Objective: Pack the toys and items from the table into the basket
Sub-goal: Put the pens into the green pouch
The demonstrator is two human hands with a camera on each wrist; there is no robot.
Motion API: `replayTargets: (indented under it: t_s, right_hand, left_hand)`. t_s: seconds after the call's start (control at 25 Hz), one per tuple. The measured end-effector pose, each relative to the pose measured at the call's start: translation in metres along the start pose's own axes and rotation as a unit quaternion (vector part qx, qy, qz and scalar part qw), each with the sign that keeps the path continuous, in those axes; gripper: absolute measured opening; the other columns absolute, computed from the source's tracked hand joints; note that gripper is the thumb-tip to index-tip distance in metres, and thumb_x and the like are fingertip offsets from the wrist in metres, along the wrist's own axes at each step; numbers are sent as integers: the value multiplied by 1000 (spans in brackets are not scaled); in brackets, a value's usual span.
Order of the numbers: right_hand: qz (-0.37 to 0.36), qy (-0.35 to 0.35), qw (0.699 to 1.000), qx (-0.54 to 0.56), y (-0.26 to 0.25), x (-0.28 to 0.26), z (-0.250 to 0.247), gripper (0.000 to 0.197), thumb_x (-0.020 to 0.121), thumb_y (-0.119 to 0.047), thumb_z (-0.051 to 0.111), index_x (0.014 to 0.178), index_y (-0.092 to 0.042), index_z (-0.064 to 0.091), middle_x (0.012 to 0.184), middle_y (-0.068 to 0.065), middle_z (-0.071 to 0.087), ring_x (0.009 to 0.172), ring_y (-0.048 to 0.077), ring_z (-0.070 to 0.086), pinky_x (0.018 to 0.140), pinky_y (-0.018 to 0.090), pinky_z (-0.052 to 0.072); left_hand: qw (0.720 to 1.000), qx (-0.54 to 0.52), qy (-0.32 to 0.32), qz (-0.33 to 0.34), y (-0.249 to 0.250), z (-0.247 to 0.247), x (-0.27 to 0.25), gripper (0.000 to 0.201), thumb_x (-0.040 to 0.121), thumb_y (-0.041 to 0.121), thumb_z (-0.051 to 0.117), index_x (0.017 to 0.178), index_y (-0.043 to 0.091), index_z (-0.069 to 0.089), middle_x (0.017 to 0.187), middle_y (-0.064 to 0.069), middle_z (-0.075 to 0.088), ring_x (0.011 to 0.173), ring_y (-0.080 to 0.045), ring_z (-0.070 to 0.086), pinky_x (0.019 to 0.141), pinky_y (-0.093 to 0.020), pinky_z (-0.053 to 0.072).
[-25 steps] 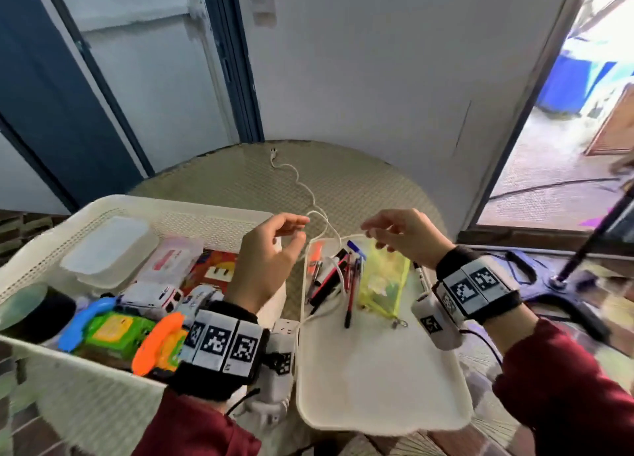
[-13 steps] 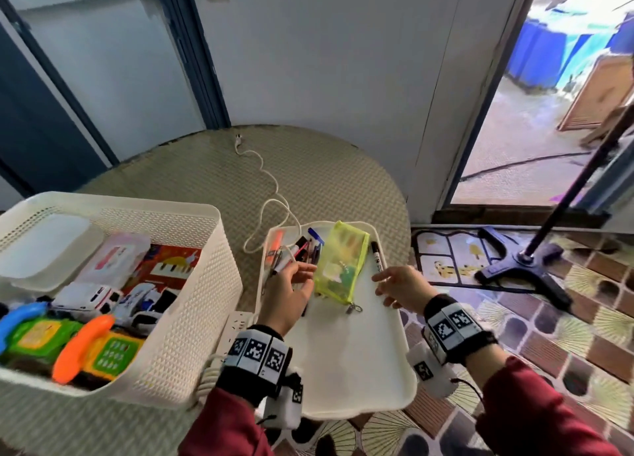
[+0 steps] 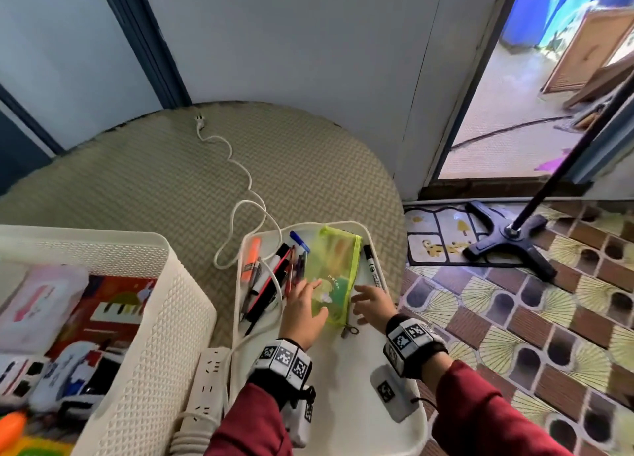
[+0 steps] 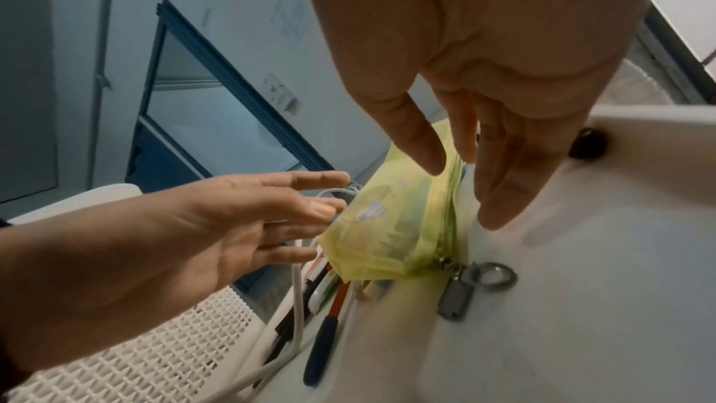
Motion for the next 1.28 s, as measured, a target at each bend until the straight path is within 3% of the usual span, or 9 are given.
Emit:
replayTargets:
  t_s: [0.2,0.36,0.48,0.68,0.84,0.96,1.08,1.16,1.28]
  right_hand:
    - [-80,43,994,57,-3,2,-1,43,86,9,49,91,-31,62,109,19,59,74,27,62,61,40,57]
    - [-146,67,984,82,-16,-10,-6,35,84,2,63,103,-27,64,113,15,61,73,23,64,60,32,57]
    - [-192,85,978,22,-28,-19,-11,47,81,7,62,116,-23,62,108,6,62,67,13,59,69,36,58]
    - [-249,62,964,-67,-38,-32,-14,51,79,6,63,124,-17,59,94,-9,58,62,-1,56,57,14,51]
    - [-271,85,953,-101,-30,-33,-20,48,77,7,62,121,-11,61,95,-4,60,60,-6,52,57,5,45]
    - [-214,103,971,-34,-19,-25,-27,43,78,10,58,117,-9,60,95,5,61,60,10,57,59,14,51]
    - [-187,85,978,27,-10,-15,-35,22,90,-2,53,110,-12,58,88,10,61,69,25,62,61,36,55]
    - [-178,132,974,-35,-6,-3,-41,19,90,-5,54,108,-11,58,94,12,61,79,27,60,71,38,53]
    - [-184,126,953,-205,-8,13,-43,35,82,-2,59,117,-2,55,110,18,54,103,32,51,92,37,41]
  left_hand:
    - [996,-82,-15,-39,-6,3,5,56,94,26,55,146,20,32,148,-2,38,136,-17,37,111,-31,30]
    - [982,-161,-10,-95,-1,-4,5,64,89,61,45,142,25,37,130,1,58,116,-14,56,102,-34,41]
    - [975,-197,21,-99,10,-9,7,73,83,65,53,141,25,35,137,2,50,123,-16,50,106,-40,39]
    - [974,-188,79,-100,23,-13,9,92,76,51,73,148,24,22,133,-1,46,120,-18,49,102,-39,44]
    - [965,-197,160,-63,27,-12,4,79,76,12,76,141,17,32,109,-5,57,86,-15,60,75,-24,51]
    - [962,-139,236,6,33,-11,-6,59,76,-12,61,125,15,46,104,-5,61,66,-18,56,63,-27,51]
    - [970,-67,234,23,32,-7,-18,42,81,-13,54,115,11,57,93,-10,64,63,-10,51,63,-25,46]
    - [964,-77,255,-2,26,-11,-28,35,81,-12,54,108,9,61,76,-3,58,57,-4,48,61,-28,44]
    - [953,-73,293,-31,15,-25,-47,36,79,-12,57,107,9,63,75,2,58,56,0,50,56,-24,41]
Point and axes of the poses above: each hand's wrist, its own x-axis towards the middle knuckle, its own z-axis out of the palm, y = z × x, the point moved 2 cm from there along x, towards the middle knuckle
